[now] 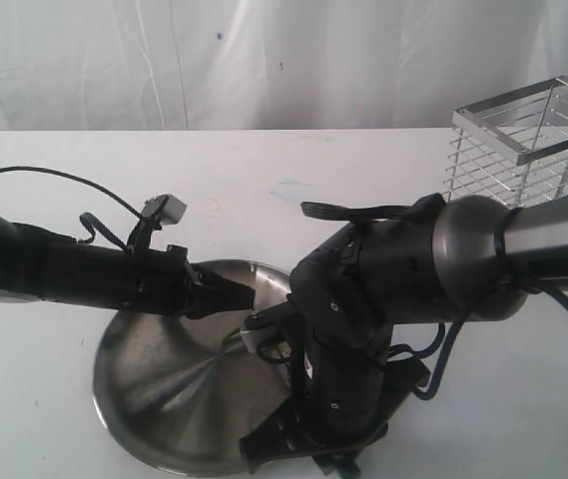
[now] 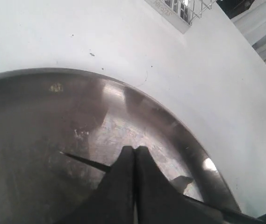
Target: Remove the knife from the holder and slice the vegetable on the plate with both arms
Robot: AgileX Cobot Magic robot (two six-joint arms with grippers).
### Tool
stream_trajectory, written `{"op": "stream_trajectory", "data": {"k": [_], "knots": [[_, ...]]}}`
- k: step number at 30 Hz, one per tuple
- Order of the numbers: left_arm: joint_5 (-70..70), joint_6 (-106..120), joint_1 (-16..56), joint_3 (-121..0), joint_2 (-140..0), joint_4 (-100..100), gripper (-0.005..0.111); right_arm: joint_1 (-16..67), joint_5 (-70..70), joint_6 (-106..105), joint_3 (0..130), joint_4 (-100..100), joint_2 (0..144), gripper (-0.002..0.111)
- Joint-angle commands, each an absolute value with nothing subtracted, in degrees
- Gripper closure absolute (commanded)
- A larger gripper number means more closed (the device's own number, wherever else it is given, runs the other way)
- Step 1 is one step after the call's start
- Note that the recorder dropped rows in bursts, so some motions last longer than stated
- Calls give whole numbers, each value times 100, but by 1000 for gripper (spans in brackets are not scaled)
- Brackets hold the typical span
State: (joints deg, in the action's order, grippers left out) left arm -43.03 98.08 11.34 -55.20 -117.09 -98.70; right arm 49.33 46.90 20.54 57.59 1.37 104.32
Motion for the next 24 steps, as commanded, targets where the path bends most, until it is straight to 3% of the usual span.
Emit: {"op": "stream_trajectory", "data": {"k": [1, 24], "knots": [[-4257, 9787, 1312, -5653, -11770, -9995, 107, 4908, 4624, 2075, 5759, 178, 10411, 108], [-3497, 9313, 1344, -5938, -12204, -9752, 107, 4908, 4708, 2075, 5759, 198, 10411, 108]]}}
